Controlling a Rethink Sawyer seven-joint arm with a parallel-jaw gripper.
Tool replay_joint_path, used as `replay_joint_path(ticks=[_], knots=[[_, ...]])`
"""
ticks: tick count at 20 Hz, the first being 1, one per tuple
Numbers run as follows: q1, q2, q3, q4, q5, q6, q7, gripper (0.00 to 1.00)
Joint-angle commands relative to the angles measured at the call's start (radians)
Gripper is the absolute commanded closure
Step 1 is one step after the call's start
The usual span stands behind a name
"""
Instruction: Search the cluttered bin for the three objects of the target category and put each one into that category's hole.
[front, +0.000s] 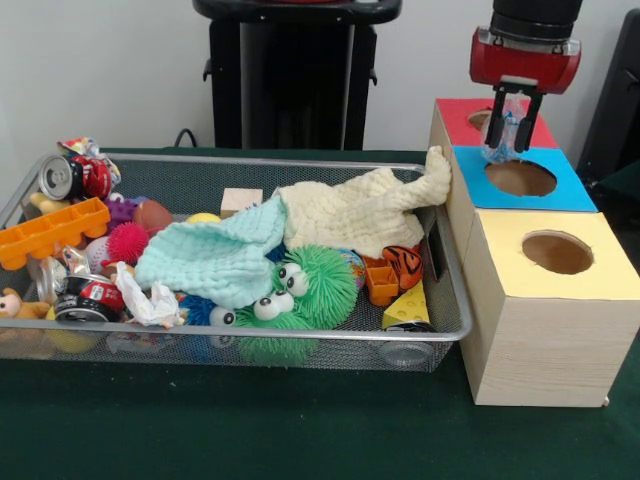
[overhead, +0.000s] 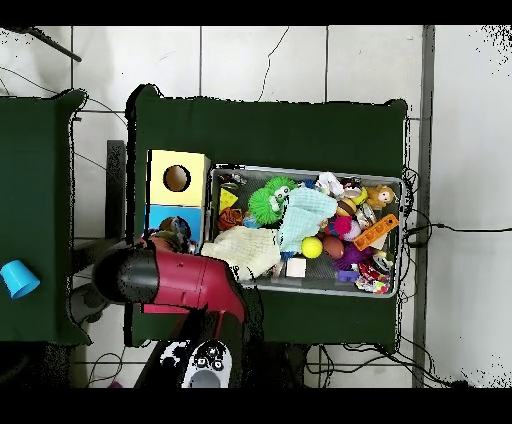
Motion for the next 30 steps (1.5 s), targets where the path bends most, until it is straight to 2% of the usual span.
replay_joint_path(ticks=[1, 30], knots=[[0.009, 0.049, -0.001, -0.075, 0.055, 0.119, 0.283, 1.0], [0.037, 0.061, 0.004, -0.037, 0.114, 0.064, 0.282, 1.0]])
